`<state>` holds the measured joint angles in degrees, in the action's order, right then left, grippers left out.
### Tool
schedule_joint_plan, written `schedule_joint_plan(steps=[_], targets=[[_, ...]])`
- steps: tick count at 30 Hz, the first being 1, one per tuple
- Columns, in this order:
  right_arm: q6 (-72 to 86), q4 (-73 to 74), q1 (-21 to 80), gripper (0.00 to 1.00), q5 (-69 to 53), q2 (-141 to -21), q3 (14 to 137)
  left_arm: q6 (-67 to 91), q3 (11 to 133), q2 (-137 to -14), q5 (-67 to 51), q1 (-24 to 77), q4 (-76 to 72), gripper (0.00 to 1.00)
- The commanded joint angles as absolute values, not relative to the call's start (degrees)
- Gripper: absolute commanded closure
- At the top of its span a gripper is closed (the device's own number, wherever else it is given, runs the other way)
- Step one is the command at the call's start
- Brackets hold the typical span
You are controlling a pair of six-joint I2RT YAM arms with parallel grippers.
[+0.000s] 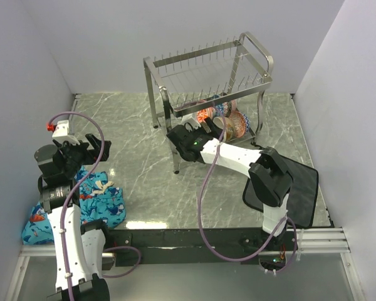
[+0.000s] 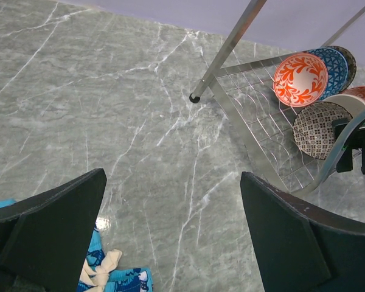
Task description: Load the bowls into the dish rack
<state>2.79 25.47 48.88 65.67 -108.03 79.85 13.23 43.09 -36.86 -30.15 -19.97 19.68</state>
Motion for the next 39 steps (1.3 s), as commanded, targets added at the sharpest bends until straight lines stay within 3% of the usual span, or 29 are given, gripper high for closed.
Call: schedule_joint_plan(steps=[1, 9, 13, 18, 24, 27, 33, 35, 39], targets=[[8.69, 24.33, 48.43, 0.06, 63.2, -101.7, 79.63, 13.62, 44.03, -36.91, -31.02, -20.13, 17.75, 0.01], [15.28, 28.54, 48.6, 0.08, 51.36, -87.83, 71.11, 13.27, 46.84, -39.8, -32.16, -20.13, 17.67, 0.01], [17.75, 34.0, 51.23, 0.04, 45.46, -79.82, 65.06, 13.27, 50.44, -42.53, -34.36, -19.25, 17.66, 0.01], [16.35, 38.49, 59.93, 0.0, 38.51, -67.35, 57.75, 12.22, 53.43, -45.43, -36.91, -15.3, 19.51, 0.01], [15.56, 35.69, 59.86, 0.0, 30.59, -59.69, 53.53, 11.43, 51.77, -47.89, -41.74, -8.97, 17.14, 0.0], [11.43, 32.97, 54.6, 0.0, 20.09, -56.18, 53.17, 11.69, 50.8, -49.38, -44.82, -4.84, 14.86, 0.01], [19.59, 28.05, 42.13, 0.0, 17.85, -48.36, 52.82, 13.01, 57.11, -55.97, -41.59, -0.35, 14.76, 0.01], [20.74, 27.34, 33.46, 0.0, 12.84, -47.03, 52.38, 11.26, 60.9, -58.09, -40.78, 3.5, 15.64, 0.0], [18.21, 26.64, 22.6, 0.0, 16.08, -45.97, 52.03, 4.07, 66.52, -63.45, -38.68, 11.94, 18.8, 0.03]])
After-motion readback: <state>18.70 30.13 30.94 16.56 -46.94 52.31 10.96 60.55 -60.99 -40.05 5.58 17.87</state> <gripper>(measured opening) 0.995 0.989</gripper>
